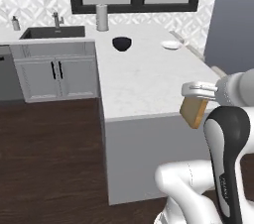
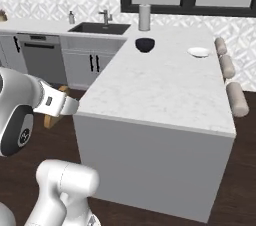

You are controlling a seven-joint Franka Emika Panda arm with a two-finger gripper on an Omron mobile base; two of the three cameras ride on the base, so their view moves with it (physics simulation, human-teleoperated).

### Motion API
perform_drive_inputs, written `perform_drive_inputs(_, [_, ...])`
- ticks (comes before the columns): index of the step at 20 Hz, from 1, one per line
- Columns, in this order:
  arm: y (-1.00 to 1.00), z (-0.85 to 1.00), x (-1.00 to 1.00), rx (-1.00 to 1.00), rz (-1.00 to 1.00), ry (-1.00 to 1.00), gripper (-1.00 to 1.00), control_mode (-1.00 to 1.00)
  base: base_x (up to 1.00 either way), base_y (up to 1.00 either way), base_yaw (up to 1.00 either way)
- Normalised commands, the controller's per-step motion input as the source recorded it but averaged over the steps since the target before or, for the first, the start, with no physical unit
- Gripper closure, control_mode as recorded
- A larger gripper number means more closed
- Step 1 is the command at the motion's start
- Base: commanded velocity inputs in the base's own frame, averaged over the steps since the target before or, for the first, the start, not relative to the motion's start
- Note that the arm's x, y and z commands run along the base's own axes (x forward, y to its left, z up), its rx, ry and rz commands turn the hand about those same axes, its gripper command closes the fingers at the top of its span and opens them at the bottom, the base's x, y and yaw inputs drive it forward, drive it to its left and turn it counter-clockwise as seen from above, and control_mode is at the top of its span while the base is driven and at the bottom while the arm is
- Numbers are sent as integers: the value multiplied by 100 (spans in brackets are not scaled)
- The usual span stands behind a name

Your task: Start the toaster. Once the lever pops up, take the bread to the plate on the dining counter.

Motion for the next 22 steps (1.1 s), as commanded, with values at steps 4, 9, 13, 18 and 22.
perform_drive_inputs(4, [0, 0, 0, 0, 0, 0, 100, 100, 12, -100, 0])
perform_drive_inputs(9, [0, 0, 0, 0, 0, 0, 100, 100, 23, -100, 0])
perform_drive_inputs(13, [0, 0, 0, 0, 0, 0, 100, 100, 38, -100, 0])
perform_drive_inputs(18, [0, 0, 0, 0, 0, 0, 100, 100, 59, -100, 0])
perform_drive_inputs(22, [0, 0, 0, 0, 0, 0, 100, 100, 67, -100, 0])
